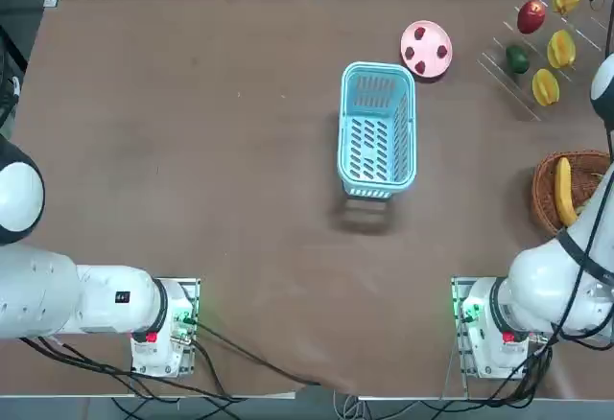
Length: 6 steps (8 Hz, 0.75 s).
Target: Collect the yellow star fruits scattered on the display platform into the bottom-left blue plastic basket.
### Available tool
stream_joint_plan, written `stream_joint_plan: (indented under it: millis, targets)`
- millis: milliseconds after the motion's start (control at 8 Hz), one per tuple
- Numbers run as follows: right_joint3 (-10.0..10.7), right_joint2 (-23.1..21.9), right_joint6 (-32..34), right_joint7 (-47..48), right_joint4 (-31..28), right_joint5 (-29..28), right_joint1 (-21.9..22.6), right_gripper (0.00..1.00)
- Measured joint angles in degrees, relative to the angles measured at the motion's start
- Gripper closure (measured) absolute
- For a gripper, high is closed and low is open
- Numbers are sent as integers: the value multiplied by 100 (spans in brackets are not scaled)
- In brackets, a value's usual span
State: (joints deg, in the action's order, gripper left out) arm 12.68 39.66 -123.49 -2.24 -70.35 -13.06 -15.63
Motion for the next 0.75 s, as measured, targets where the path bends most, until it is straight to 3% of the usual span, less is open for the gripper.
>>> stream_joint_plan:
  millis: [125, 250, 625, 750]
  targets:
    - [0, 19, 0, 5, 0, -2, -2, 4]
    - [-4, 35, 0, 61, 0, -12, -2, 17]
    - [-50, 43, 2, 250, 0, -16, 6, 27]
    - [-50, 43, 5, 261, 1, -23, 0, 48]
